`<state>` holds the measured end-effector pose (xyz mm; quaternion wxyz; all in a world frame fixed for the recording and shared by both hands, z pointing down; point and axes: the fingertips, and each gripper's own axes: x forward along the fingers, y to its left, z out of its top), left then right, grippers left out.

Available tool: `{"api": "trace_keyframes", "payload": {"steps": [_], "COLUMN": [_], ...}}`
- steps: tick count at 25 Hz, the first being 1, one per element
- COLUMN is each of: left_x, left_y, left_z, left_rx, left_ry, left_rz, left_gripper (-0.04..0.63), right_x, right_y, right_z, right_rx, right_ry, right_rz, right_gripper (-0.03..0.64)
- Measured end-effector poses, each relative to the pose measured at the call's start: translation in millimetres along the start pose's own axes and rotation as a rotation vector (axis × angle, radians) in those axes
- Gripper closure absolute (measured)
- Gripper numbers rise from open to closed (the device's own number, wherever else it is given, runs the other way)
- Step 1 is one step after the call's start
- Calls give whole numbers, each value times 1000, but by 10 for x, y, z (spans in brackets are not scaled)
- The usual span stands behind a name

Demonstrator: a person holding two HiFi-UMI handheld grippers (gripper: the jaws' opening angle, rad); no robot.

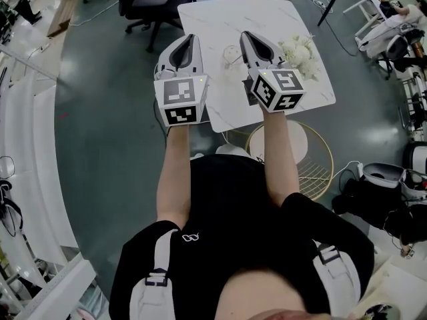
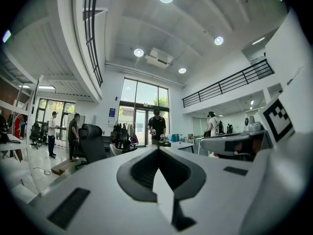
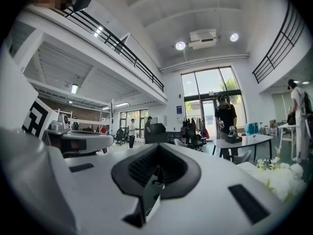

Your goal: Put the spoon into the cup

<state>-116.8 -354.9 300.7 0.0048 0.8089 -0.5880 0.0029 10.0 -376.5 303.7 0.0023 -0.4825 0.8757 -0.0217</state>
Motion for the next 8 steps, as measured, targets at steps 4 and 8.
{"api": "trace_keyframes", "payload": {"steps": [4,8], "left_x": [-40,-72], "left_y": [7,39], "left_z": [-10,-28], "left_rx": [1,-2], "left_ry": [0,-3], "left_rz": [-1,-1], "left_gripper": [580,580], "right_x": [-31,-20], "right_y": [41,74], "right_z": [0,-26], "right_rx": [-2,-4], "right_ry": [-14,-13], "right_rz": [7,7], "right_gripper": [611,611]}}
